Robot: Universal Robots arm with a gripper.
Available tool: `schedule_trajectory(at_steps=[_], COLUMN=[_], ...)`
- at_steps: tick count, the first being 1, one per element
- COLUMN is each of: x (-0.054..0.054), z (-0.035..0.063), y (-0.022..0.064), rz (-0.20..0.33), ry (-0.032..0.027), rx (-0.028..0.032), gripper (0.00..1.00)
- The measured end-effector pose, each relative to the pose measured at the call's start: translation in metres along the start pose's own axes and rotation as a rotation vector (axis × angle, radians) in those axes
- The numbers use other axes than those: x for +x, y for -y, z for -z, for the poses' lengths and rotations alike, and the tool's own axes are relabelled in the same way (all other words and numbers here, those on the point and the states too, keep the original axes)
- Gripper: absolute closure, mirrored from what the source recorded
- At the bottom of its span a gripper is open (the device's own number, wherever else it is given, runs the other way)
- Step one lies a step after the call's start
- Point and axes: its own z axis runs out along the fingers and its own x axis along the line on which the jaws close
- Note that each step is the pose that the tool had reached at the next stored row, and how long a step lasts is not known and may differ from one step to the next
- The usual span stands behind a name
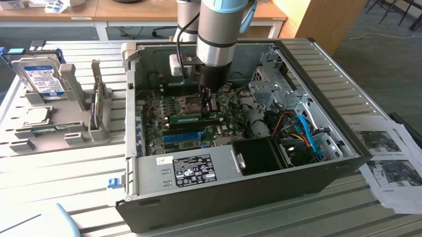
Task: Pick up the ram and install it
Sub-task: 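Insert the ram into the slot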
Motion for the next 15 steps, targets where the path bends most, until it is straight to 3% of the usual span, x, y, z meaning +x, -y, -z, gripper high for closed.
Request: schedule_trajectory(at_steps=[15], x=[0.0], z=[-0.0001], y=[0.0], rz=[0.003], ry=[0.0001], rx=[0.0001], gripper=[0.89])
